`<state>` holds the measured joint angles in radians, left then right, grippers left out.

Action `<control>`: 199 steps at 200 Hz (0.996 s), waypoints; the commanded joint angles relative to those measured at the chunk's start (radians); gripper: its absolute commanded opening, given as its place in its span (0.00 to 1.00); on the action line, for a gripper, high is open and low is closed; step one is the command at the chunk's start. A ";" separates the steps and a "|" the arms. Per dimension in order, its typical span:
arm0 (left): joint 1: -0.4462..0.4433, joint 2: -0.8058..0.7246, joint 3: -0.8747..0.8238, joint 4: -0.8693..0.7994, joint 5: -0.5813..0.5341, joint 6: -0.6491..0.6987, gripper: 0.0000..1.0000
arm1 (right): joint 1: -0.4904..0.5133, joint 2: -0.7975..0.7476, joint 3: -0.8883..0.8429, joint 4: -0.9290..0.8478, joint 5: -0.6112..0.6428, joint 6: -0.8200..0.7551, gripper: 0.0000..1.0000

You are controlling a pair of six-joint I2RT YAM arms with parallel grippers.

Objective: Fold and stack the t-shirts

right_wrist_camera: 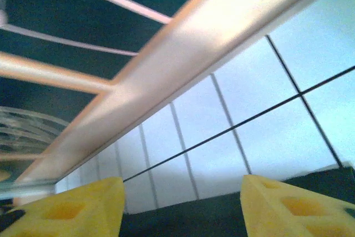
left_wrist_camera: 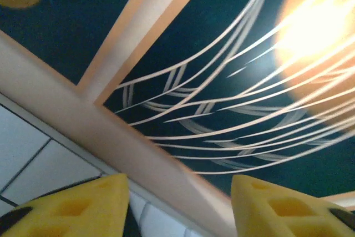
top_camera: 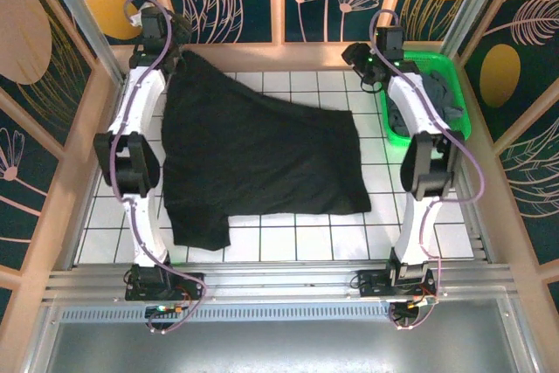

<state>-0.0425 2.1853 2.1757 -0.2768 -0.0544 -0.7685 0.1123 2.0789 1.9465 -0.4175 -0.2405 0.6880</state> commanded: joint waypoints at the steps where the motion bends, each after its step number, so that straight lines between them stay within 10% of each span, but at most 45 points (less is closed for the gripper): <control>1: 0.004 -0.053 0.105 -0.125 0.045 0.061 0.73 | -0.002 -0.022 0.077 -0.146 -0.026 -0.049 0.64; 90: -0.065 -0.765 -1.012 -0.163 0.059 -0.080 0.64 | 0.217 -0.735 -0.972 -0.357 0.177 0.119 0.52; 132: -0.094 -0.896 -1.181 -0.282 0.102 -0.086 0.61 | 0.233 -0.821 -1.132 -0.523 0.137 0.058 0.56; 199: -0.096 -0.967 -1.197 -0.343 0.094 -0.065 0.60 | 0.235 -0.757 -1.254 -0.297 0.134 0.141 0.57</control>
<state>-0.1322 1.2419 0.9779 -0.5858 0.0292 -0.8387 0.3462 1.2881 0.7044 -0.8116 -0.1131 0.7864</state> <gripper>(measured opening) 0.602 0.570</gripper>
